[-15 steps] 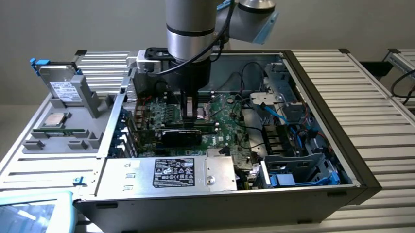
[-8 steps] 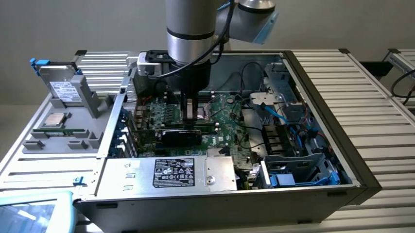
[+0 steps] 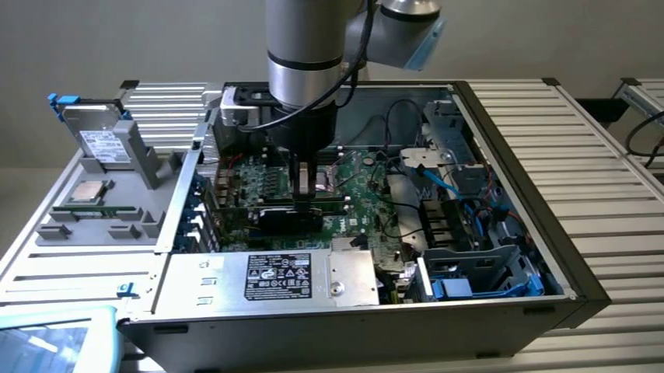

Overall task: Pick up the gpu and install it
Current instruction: 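Press down on the gpu until it lock into place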

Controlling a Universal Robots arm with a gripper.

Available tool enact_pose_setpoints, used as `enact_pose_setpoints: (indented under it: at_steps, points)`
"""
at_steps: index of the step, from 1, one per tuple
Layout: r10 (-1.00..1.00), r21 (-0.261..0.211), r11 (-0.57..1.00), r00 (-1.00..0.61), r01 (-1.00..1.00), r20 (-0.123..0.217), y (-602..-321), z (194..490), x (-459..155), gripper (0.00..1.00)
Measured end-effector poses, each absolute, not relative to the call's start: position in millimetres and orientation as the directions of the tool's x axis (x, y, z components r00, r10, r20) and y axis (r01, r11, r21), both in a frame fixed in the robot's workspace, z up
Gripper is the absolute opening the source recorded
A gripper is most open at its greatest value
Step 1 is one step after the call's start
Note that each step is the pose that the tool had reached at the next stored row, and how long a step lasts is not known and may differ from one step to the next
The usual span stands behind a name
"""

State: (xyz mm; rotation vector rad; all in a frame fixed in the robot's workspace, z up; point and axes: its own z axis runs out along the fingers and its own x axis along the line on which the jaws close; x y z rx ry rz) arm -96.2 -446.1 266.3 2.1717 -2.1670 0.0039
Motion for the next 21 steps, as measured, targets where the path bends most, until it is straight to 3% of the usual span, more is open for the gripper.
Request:
enact_pose_setpoints:
  at_steps: [21]
  points:
    - [-0.999, 0.05, -0.001, 0.003, -0.999, 0.053, -446.0, 286.1, -96.3, 0.12]
